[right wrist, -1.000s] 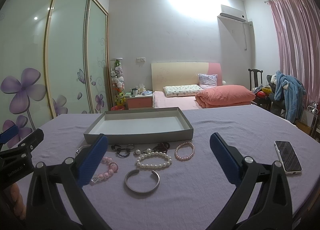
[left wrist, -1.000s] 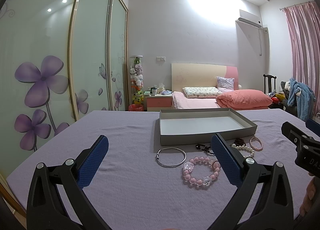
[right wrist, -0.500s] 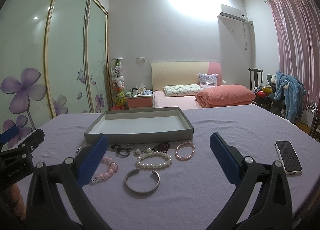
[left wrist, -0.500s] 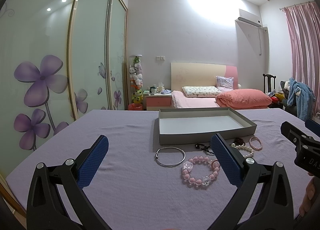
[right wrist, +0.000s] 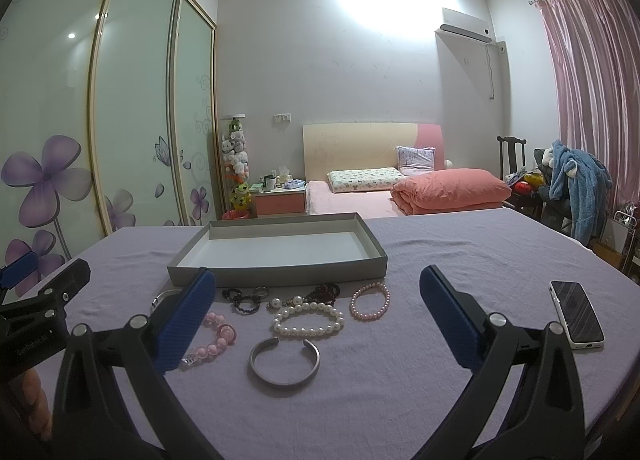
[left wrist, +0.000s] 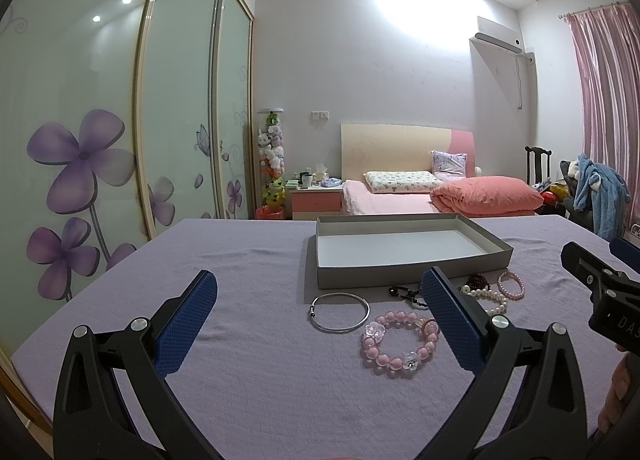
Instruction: Organize jewelry
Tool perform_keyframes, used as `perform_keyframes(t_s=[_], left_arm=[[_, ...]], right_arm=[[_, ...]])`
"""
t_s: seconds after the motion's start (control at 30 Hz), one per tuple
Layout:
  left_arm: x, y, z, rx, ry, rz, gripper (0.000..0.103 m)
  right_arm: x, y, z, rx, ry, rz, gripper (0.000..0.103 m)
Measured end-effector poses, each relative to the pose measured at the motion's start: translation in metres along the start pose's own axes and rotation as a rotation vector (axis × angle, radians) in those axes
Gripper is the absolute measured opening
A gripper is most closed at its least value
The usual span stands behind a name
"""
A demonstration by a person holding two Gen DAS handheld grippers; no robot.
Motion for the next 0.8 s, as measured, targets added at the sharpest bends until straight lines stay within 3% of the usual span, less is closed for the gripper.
perform_keyframes(t_s=[0.8], left_arm=[[-0.0031,-0.0033,-0.0032,0.007,0.001,0.002,0.101]], right_arm=[[0.0002,-0.0034,-0.0001,0.006,-0.001,-0.001,0.099]])
Point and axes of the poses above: each gripper's, at about its wrist camera, not at the fingertips, and y roughly against the way its jaws point, x to its left, z to its top, the point moved 9 cm from there along -y, roughly the way its jaws point, and after that the axes turned 4 degrees about x, right-handed, at the moved point
